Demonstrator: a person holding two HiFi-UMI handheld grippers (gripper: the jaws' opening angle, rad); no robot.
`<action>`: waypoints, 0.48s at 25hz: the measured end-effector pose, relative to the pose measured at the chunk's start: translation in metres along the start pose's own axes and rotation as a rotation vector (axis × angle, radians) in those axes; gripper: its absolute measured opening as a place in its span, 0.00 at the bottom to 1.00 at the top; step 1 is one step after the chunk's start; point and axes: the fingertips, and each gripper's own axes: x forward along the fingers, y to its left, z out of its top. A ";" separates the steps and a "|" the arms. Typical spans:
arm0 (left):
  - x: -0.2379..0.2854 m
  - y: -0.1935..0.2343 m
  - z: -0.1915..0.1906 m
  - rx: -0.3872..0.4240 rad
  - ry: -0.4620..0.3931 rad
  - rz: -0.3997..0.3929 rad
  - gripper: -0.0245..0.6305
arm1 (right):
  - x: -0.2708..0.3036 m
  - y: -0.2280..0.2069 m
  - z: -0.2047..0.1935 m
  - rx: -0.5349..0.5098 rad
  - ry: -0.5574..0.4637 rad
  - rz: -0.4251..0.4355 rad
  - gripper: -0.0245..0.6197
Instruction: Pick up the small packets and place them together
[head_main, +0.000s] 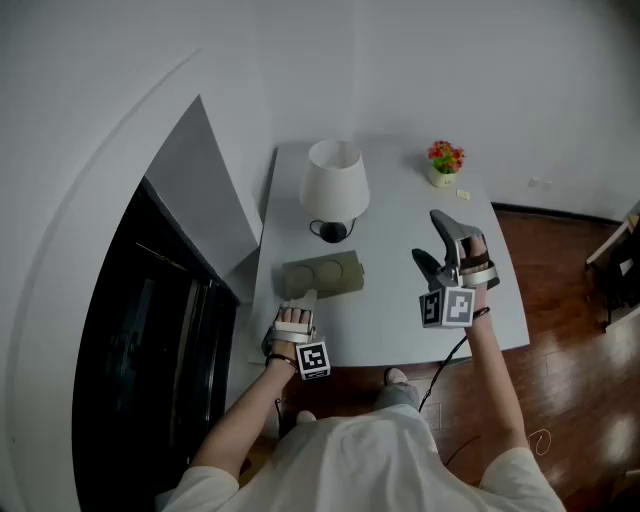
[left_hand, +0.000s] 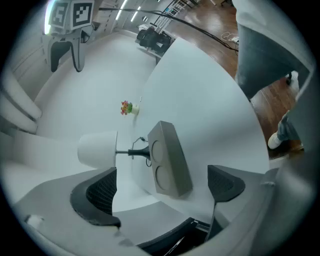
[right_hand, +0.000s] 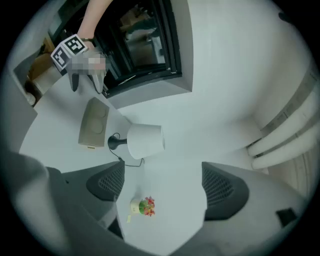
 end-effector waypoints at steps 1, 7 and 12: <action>0.009 0.001 0.002 0.002 0.000 0.000 0.89 | 0.004 0.008 -0.007 0.025 -0.007 0.013 0.78; 0.037 0.004 0.034 -0.068 0.004 -0.038 0.89 | 0.023 0.061 -0.035 0.321 -0.129 0.175 0.78; 0.058 0.024 0.064 -0.156 0.039 -0.043 0.89 | 0.046 0.104 -0.076 0.456 -0.200 0.353 0.78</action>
